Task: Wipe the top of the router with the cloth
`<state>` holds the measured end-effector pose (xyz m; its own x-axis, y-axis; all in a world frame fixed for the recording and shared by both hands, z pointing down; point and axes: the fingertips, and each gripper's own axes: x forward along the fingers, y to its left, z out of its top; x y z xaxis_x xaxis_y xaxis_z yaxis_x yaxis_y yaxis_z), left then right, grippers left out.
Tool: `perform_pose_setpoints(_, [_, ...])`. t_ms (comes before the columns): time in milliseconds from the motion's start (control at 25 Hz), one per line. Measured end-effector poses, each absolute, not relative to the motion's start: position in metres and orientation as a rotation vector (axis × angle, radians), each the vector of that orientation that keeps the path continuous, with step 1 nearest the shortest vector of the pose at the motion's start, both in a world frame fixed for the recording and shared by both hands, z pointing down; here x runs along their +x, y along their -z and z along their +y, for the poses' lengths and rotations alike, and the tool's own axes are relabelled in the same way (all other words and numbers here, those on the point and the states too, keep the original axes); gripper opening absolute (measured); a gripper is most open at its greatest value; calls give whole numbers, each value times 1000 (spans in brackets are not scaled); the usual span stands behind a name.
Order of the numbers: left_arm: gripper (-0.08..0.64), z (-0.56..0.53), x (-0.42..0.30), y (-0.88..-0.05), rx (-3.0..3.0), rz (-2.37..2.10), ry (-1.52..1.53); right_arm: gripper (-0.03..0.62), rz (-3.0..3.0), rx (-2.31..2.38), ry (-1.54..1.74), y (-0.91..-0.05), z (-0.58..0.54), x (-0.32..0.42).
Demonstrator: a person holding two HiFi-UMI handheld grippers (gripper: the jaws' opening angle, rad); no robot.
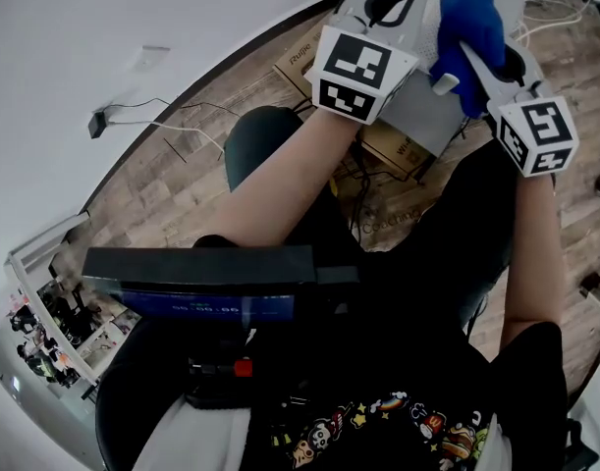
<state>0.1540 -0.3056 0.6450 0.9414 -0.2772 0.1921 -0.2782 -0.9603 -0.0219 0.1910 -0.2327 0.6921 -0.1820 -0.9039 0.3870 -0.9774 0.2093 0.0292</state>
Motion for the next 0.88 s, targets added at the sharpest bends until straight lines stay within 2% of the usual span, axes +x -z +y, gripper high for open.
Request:
perform_pose_setpoints(400, [0,-304,135,-643,3082,-481,-297,130,-2088,1827,-264,-682,-269,238])
perform_pose_setpoints(880, [0,-327,87,-643,3025,-595,-249,130,-2248,1663,-214,-663,-332,164])
